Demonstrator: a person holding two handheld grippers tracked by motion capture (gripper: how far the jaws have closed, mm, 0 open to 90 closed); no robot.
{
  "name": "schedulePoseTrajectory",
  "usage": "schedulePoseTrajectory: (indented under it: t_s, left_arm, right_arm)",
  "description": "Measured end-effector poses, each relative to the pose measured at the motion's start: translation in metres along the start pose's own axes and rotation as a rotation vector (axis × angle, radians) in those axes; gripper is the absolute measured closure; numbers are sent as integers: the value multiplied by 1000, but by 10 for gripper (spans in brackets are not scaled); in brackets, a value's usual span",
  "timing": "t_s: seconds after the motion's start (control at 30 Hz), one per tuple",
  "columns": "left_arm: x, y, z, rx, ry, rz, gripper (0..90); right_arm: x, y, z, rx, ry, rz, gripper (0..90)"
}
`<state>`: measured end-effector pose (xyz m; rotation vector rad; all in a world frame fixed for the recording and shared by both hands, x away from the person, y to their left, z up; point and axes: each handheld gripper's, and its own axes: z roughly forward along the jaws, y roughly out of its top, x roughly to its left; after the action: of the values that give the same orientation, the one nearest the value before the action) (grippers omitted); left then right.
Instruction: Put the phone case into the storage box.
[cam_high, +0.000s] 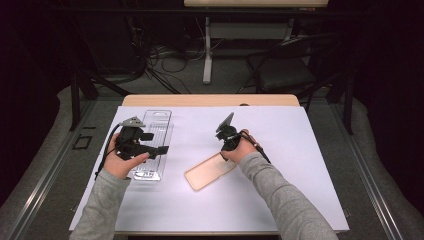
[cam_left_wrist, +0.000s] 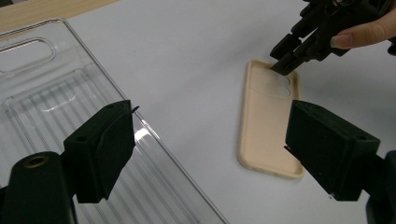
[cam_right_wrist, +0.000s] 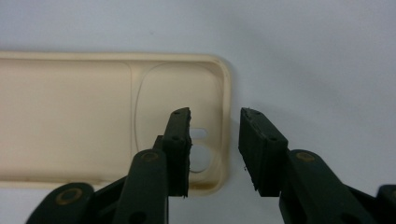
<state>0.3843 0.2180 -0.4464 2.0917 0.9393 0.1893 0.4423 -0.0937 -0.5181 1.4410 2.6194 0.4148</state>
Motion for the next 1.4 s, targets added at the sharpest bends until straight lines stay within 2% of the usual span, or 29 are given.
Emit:
schedulePoseTrajectory:
  t_s: [0.03,0.23,0.3,0.43,0.57,0.7,0.83,0.87,0.9,1.13,1.27,1.3,1.33,1.4]
  left_arm:
    - [0,0,0,0,-1,-2,159]
    - [0,0,0,-3,2,-6,159]
    - [0,0,0,-5,3,-6,159]
    - [0,-1,0,-5,2,-9,159]
    - [1,-1,0,-1,2,-8,159]
    - [0,-1,1,0,2,-4,159]
    - [0,-1,1,0,2,-5,159]
    - [1,-1,1,-1,3,-6,159]
    - [1,-1,1,-1,3,-7,159]
    - [1,-1,1,3,3,-7,159]
    - [1,-1,1,1,4,-9,158]
    - [1,-1,1,1,4,-9,158]
    - [1,-1,1,2,3,-9,159]
    - [1,-1,1,6,2,-6,159]
  right_arm:
    - [-1,2,-2,48,-6,-10,658]
    - [-4,3,1,54,-6,2,685]
    - [-4,3,1,64,-4,20,702]
    - [-6,2,5,87,-7,4,742]
    - [-5,0,7,99,-6,23,768]
    - [-5,0,7,99,-16,8,790]
    - [-5,2,6,134,-32,9,815]
    - [-5,2,6,134,-32,9,815]
    - [-5,0,8,101,-22,27,820]
    - [-7,0,8,105,-27,38,858]
    - [-8,1,7,129,-34,27,863]
    - [-8,1,7,129,-34,27,863]
    - [-8,1,8,103,-27,32,864]
    - [-7,1,8,104,-27,39,866]
